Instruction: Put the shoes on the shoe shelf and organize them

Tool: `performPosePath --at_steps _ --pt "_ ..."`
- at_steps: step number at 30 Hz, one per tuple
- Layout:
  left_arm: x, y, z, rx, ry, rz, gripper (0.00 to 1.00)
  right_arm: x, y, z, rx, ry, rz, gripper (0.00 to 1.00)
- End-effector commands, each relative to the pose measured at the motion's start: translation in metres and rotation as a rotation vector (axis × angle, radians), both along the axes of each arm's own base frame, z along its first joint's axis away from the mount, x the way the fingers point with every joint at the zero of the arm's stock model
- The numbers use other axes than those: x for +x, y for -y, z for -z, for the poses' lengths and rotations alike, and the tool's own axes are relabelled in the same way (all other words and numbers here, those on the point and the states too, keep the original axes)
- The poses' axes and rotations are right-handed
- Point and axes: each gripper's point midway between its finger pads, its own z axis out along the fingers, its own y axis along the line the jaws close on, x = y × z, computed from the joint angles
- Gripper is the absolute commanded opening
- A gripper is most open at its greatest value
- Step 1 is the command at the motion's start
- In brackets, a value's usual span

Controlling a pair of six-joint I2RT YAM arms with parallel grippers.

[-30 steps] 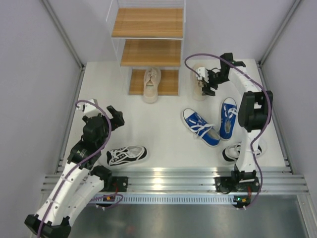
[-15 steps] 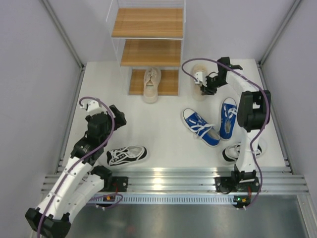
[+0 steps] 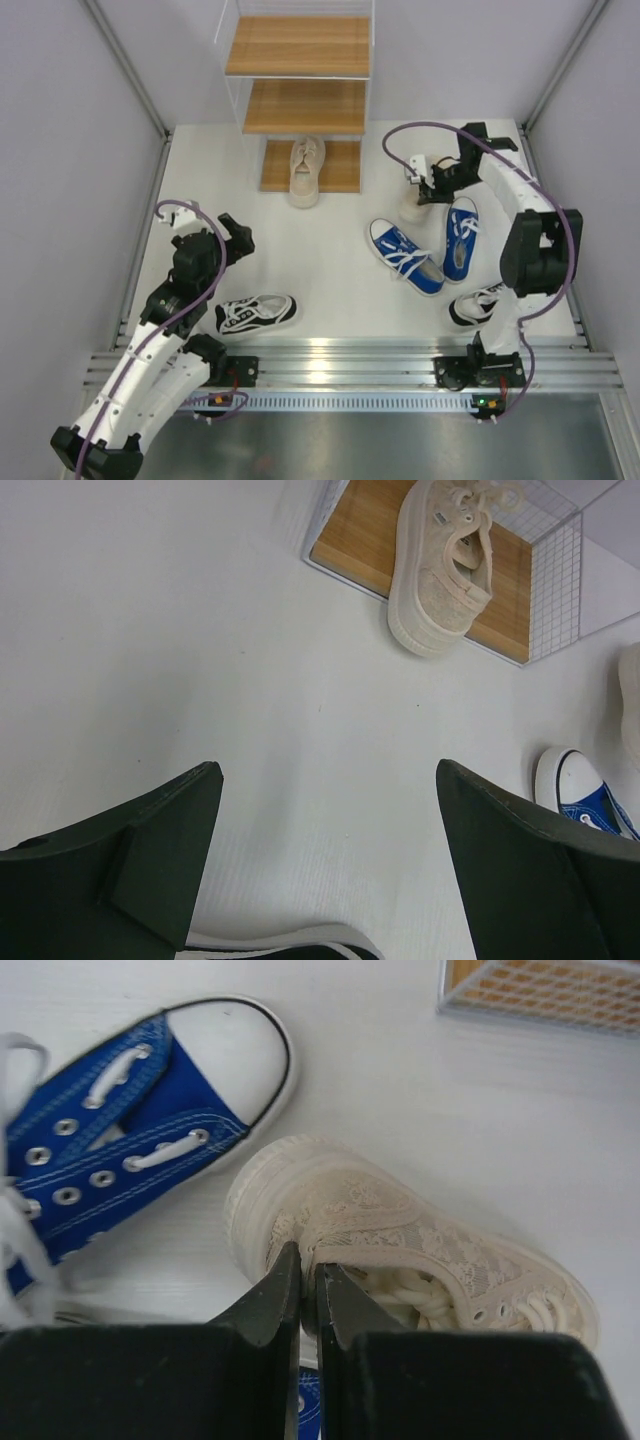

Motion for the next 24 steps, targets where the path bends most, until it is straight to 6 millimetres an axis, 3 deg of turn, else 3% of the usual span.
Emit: performPosePath --at_steps 1,2,3,5,6,11,14,19,23,24 --pt "0.005 0.003 -0.009 -0.014 0.044 0.015 0.93 -0.051 -0.018 -0.086 0.116 0.140 -0.177 0.00" --pt "0.005 0.005 -0.009 -0.009 0.043 0.023 0.93 -0.061 -0.020 -0.092 0.124 0.134 -0.195 0.00" --pt "0.006 0.004 -0.010 -0.004 0.045 0.025 0.93 -0.084 -0.021 -0.101 0.136 0.107 -0.222 0.00" --pt "0.006 0.005 -0.010 0.004 0.047 0.032 0.93 -0.108 -0.024 -0.104 0.142 0.070 -0.257 0.00" --pt "0.006 0.005 -0.010 0.008 0.048 0.035 0.93 -0.132 -0.027 -0.109 0.141 0.048 -0.296 0.00" --pt "0.007 0.005 -0.011 0.024 0.056 0.048 0.94 -0.193 -0.039 -0.095 0.079 0.017 -0.408 0.00" --pt "0.008 0.006 -0.011 0.031 0.063 0.054 0.94 -0.227 -0.062 -0.096 0.075 0.006 -0.510 0.00" --pt "0.010 0.010 -0.012 0.030 0.066 0.070 0.94 -0.240 -0.098 -0.104 0.100 0.031 -0.587 0.00" --pt "0.008 0.010 -0.013 0.021 0.074 0.074 0.94 -0.231 -0.131 -0.108 0.114 0.062 -0.647 0.00" --pt "0.007 0.010 -0.013 0.017 0.077 0.073 0.94 -0.223 -0.138 -0.100 0.107 0.043 -0.650 0.00"
